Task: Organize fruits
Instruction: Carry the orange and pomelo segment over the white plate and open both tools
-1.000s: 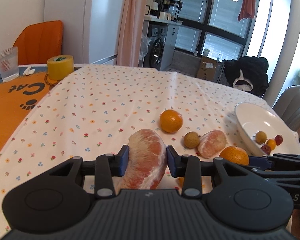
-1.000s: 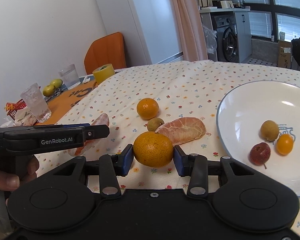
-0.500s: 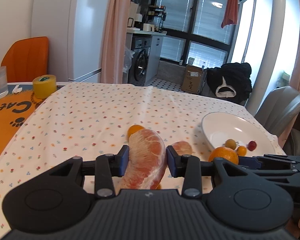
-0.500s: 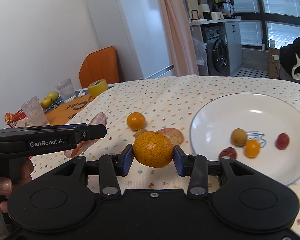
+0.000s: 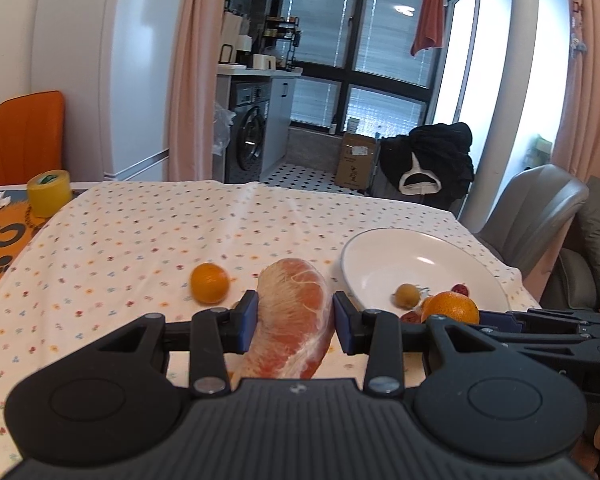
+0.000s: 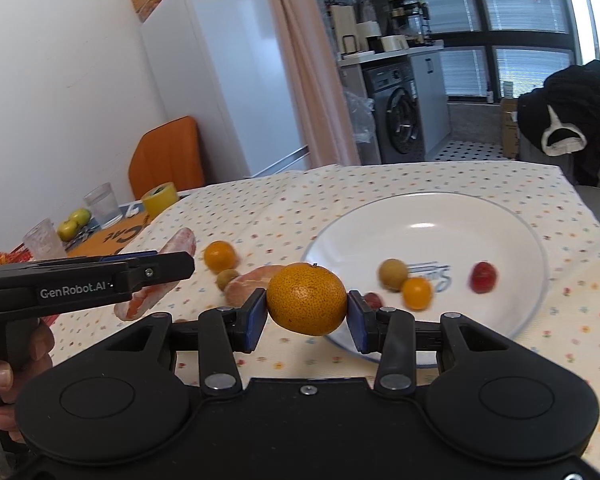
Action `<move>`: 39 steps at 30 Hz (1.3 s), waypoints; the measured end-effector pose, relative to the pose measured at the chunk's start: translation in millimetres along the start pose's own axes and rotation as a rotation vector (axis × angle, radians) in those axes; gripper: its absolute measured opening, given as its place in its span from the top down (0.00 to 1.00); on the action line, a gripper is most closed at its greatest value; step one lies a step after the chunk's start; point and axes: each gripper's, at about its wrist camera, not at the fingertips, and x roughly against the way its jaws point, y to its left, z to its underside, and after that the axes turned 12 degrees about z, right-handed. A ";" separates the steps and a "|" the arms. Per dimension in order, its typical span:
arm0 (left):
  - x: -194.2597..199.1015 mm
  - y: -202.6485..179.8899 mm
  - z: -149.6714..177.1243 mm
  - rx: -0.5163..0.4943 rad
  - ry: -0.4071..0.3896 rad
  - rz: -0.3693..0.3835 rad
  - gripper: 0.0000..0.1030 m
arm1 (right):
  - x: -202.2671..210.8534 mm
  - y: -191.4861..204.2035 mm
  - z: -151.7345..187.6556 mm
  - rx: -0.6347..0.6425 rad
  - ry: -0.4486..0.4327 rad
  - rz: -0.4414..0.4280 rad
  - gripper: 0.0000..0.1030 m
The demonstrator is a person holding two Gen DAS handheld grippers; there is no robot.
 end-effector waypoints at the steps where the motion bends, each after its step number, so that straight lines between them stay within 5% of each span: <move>1: -1.6 -2.5 -0.2 -0.003 0.000 0.005 0.63 | 0.6 -3.1 -0.1 -0.005 -0.002 0.005 0.61; 39: -88.6 -46.9 -10.4 -0.085 0.090 0.083 0.63 | -20.3 -74.9 5.5 -0.104 0.022 0.119 0.56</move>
